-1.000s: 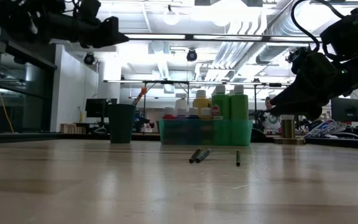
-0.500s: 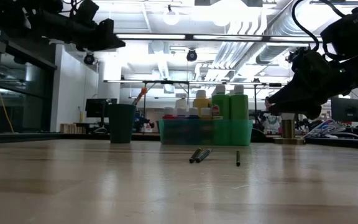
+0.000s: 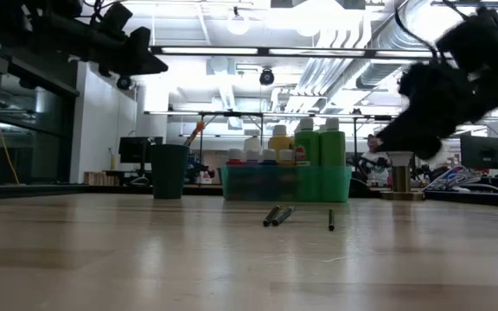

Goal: Pick & Place Paint Supplies
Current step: Put the gold black paint brush into the blue cup

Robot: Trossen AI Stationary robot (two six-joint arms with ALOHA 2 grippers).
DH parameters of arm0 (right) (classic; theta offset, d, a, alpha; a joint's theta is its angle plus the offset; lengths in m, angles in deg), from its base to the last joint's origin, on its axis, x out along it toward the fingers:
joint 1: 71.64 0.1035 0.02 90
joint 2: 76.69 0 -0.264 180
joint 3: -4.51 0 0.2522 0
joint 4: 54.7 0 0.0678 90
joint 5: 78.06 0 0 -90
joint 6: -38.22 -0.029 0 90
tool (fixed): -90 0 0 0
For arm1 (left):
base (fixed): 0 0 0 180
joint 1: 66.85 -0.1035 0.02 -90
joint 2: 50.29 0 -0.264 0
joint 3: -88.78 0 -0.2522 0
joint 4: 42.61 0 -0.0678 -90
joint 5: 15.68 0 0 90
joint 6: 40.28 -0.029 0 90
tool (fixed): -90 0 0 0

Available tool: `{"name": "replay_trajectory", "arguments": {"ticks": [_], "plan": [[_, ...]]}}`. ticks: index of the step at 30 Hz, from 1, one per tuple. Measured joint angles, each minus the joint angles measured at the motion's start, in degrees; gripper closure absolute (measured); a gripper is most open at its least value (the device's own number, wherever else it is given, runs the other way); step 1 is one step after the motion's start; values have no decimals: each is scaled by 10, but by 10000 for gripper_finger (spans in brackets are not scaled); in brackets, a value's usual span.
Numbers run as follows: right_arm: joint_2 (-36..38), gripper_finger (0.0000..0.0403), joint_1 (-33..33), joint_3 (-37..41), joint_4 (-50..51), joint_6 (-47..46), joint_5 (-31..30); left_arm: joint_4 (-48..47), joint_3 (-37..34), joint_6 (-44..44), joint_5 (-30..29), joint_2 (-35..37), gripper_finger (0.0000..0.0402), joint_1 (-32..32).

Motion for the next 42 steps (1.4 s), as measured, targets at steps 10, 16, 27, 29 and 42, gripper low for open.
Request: {"name": "replay_trajectory", "arguments": {"ticks": [10, 16, 27, 29, 42], "plan": [[-134, 217, 35, -252, 320, 256, -32, -26, 0, 46, 4, 0, 268, 0], [-234, 217, 25, -336, 379, 394, -14, -38, 0, 50, 8, 0, 268, 0], [-417, 217, 22, -457, 448, 620, 52, -94, 0, 99, 30, 0, 268, 0], [-442, 218, 23, -475, 460, 648, 53, -103, 0, 106, 39, 0, 268, 0], [-486, 232, 28, -504, 486, 766, 66, -147, 0, 134, 53, 0, 268, 0]]}}
